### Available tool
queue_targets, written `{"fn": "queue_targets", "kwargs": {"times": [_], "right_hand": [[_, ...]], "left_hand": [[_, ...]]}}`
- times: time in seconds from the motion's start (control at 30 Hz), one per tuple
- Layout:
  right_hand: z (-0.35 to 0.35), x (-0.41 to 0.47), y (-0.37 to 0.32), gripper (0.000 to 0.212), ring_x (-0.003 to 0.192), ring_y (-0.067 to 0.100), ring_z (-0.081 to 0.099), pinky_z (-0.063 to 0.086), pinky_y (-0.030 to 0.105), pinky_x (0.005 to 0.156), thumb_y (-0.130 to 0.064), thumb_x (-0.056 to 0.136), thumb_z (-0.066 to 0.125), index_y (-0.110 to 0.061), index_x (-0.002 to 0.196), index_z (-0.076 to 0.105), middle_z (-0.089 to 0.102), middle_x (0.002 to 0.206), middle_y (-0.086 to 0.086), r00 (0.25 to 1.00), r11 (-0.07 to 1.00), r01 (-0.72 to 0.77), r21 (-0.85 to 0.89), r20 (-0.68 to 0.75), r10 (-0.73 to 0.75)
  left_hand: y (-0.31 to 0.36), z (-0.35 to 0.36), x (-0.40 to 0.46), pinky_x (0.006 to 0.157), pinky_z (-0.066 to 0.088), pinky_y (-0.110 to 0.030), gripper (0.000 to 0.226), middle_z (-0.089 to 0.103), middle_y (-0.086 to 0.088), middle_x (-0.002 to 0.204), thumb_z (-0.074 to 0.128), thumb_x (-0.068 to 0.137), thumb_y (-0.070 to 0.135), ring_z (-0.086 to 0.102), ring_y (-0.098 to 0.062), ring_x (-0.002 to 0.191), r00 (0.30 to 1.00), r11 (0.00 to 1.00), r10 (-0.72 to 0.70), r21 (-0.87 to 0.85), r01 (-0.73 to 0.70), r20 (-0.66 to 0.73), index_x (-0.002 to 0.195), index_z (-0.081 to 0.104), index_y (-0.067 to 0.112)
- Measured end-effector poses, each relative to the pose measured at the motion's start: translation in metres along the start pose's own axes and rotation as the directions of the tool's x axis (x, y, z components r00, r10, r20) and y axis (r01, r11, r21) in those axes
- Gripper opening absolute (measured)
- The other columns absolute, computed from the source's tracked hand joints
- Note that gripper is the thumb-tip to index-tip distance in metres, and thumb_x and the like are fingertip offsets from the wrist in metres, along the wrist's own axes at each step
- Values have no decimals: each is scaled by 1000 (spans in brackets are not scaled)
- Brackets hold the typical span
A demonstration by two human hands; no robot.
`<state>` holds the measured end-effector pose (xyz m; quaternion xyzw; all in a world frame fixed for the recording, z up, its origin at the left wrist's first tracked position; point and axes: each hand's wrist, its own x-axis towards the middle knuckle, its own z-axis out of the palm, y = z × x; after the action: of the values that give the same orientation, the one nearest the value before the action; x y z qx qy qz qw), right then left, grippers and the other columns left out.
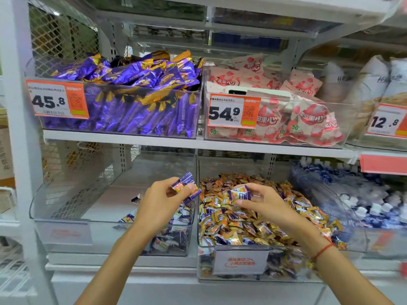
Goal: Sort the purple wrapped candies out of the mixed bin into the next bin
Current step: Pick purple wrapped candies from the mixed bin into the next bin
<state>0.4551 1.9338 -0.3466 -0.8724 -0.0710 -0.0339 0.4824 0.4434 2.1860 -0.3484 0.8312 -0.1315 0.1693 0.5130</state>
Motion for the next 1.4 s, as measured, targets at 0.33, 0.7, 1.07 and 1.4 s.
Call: {"fn": "queue_targets", "kwargs": {"times": [0.33,0.7,1.07,1.4], "right_hand": [[69,-5,-65,24,95,0,59,48,22,83,-27,88,67,-32,111,63,65,102,-18,882,888,422,-181,-144,-448],[50,25,-42,37,110,4,54,47,30,95,-27,92,61,-32,128,55,62,116,-14,924,861,300,-410,-99,-369],[49,33,-9,31,121,22,52,44,38,97,-31,97,53,-23,125,64,62,127,2,970,694,243,-678,157,-187],[13,15,2,28,117,9,56,44,27,100,-31,88,68,-23,115,70,62,127,-9,989,821,142,-554,38,-145]], "left_hand": [[-24,-24,10,58,36,-32,16,57,13,81,48,98,39,51,-17,89,942,920,47,381,89,-334,107,59,33],[-23,-6,4,102,35,-28,46,42,17,144,36,99,48,37,-6,132,996,953,42,301,-16,-80,143,36,35],[-13,27,-6,93,42,-23,51,41,28,130,51,94,49,47,8,110,984,946,107,291,-146,146,141,35,40],[-4,30,-4,84,37,-18,39,42,26,135,48,96,46,49,5,113,984,886,129,431,-169,121,134,47,36]]}}
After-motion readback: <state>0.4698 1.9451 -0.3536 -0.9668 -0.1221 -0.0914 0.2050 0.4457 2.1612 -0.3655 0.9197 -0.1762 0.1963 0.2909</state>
